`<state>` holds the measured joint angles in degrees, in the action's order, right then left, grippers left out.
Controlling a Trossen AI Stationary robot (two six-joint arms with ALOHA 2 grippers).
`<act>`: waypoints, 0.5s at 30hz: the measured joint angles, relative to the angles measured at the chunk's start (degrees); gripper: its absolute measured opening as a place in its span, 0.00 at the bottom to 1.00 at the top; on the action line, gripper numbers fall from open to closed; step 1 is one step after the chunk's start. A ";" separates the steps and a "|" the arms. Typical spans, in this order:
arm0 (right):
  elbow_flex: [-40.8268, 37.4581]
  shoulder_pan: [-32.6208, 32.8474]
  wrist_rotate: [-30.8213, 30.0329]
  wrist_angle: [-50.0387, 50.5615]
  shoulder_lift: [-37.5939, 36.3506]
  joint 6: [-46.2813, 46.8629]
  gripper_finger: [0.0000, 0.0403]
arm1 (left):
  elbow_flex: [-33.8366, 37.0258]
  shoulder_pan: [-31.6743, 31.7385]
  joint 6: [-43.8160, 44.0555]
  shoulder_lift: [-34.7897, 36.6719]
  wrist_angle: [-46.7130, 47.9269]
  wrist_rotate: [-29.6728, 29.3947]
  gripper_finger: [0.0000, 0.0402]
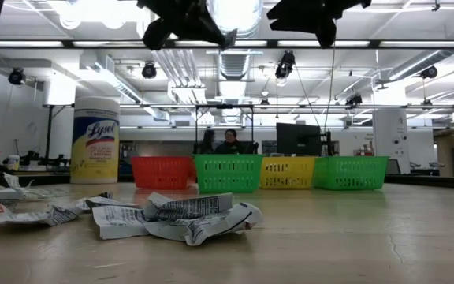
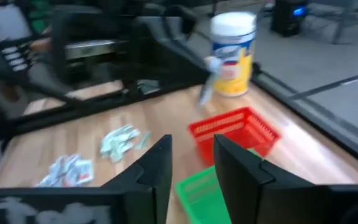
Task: Pick & Place First Aid Supplies
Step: Put the alcohol pad into the yellow basket
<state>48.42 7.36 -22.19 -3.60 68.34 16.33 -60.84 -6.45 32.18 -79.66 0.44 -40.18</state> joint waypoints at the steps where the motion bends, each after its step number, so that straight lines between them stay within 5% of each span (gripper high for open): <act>1: 0.00 -0.42 -0.56 -0.28 0.00 -0.06 0.31 | 0.00 0.16 -1.01 -0.02 -1.03 0.00 0.00; 15: 0.04 -5.07 0.28 -11.12 4.32 0.01 0.46 | 0.07 1.48 -3.97 -0.06 -4.52 0.02 0.00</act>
<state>48.47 2.29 -21.91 -14.72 72.66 16.34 -60.77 -4.97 28.21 -79.72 -4.08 -40.16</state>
